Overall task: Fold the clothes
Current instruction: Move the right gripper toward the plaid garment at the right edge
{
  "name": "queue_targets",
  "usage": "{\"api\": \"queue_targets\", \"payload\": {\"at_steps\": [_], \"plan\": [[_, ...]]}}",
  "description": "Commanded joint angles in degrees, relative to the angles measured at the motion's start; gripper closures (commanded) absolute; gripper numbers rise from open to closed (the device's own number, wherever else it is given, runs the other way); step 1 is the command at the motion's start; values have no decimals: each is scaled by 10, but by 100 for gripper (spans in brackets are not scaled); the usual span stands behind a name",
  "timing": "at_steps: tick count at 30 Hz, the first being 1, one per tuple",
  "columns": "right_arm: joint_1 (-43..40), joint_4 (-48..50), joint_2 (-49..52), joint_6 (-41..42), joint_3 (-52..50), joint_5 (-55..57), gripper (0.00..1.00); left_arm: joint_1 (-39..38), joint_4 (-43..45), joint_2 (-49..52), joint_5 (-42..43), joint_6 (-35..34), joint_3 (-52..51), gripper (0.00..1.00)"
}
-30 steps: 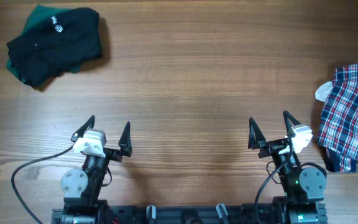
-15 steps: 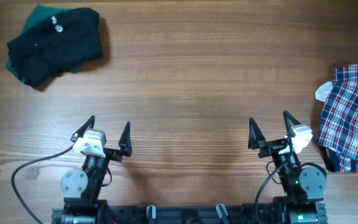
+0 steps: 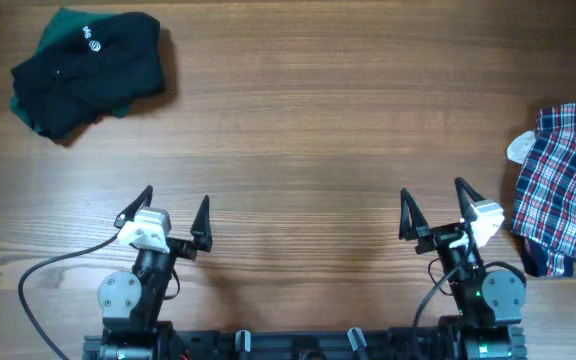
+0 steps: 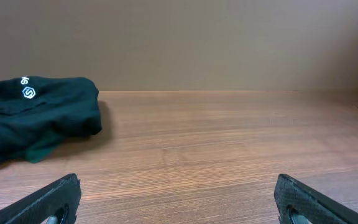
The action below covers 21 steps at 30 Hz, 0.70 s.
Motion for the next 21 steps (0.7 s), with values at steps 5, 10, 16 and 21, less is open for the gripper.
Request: {"api": "queue_targets", "payload": {"at_steps": [5,10,16,21], "plan": [[-1,40,-2,144,-1,6,0,-1,-5,-3,-5,9,-1,0],[-1,42,-2,256,-1,6,0,-1,-5,-3,-6,9,-1,0],[-1,82,-2,253,0,-45,0,-1,-4,-3,2,7,-1,0],[-1,90,9,189,54,7,0,-1,-4,-3,1,7,-1,0]]}}
